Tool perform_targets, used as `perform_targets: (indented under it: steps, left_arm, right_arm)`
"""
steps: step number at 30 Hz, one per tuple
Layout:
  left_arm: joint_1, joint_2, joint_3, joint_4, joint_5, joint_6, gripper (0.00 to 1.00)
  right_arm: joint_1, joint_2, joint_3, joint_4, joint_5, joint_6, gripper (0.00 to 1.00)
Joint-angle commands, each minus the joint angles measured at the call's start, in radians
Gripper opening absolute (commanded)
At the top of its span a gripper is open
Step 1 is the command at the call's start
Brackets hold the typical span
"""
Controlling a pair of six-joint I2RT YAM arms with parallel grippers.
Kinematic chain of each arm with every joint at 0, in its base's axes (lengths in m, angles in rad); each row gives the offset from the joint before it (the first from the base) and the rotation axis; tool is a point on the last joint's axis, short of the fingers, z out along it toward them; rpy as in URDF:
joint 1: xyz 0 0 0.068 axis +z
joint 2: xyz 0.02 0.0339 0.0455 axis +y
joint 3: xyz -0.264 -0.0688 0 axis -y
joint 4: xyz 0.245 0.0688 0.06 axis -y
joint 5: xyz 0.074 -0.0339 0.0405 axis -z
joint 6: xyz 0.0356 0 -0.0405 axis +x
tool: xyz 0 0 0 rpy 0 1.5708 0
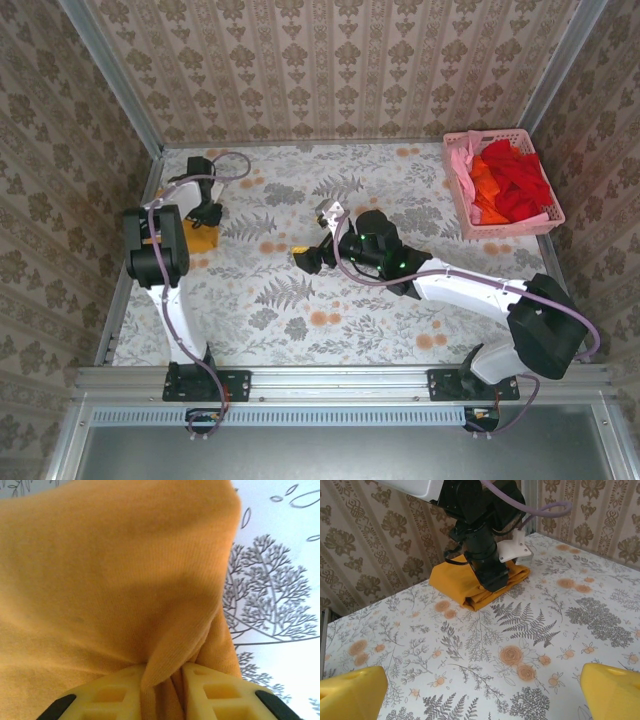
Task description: Fold and stack the t-shirts
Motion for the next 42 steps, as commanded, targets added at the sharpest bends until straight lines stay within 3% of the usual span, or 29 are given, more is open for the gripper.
perform_targets:
  steps: [1, 6, 10, 14, 18, 19, 25, 33, 37, 42]
  left_arm:
    - [0.025, -0.001, -0.042, -0.025, -0.039, 0.084, 0.25]
    - [0.05, -0.016, -0.059, -0.005, -0.089, 0.111, 0.25]
    - [0.037, -0.061, -0.074, 0.015, -0.05, 0.082, 0.34]
    - [-0.006, -0.143, -0.132, 0.094, -0.04, 0.036, 0.56]
    - [-0.055, -0.278, -0.218, 0.188, 0.01, -0.038, 0.96]
    - [-0.07, -0.308, -0.234, 0.2, 0.012, -0.048, 1.0]
    - [-0.19, -0.509, -0.41, 0.348, -0.022, -0.094, 1.0]
    - [-0.209, -0.812, -0.826, 0.817, 0.14, -0.221, 1.0]
    - [-0.182, -0.856, -0.98, 0.974, 0.163, -0.19, 1.0]
    - [-0.099, -0.775, -1.098, 1.193, 0.172, -0.178, 1.0]
  right_arm:
    - [0.005, 0.002, 0.005, 0.012, 0.025, 0.019, 1.0]
    - [0.004, -0.031, -0.032, -0.004, 0.069, 0.023, 1.0]
    - [-0.012, -0.041, -0.066, -0.003, 0.1, 0.027, 1.0]
    - [-0.051, -0.11, -0.105, -0.003, 0.134, 0.026, 1.0]
    - [-0.12, -0.188, -0.155, -0.049, 0.158, -0.011, 1.0]
    - [-0.135, -0.21, -0.165, -0.062, 0.165, -0.026, 1.0]
    - [-0.283, -0.357, -0.289, -0.073, 0.264, -0.11, 1.0]
    - [-0.538, -0.425, -0.46, -0.002, 0.356, -0.198, 1.0]
    - [-0.654, -0.347, -0.529, 0.147, 0.299, -0.164, 1.0]
    - [-0.75, -0.159, -0.567, 0.386, 0.221, -0.083, 1.0]
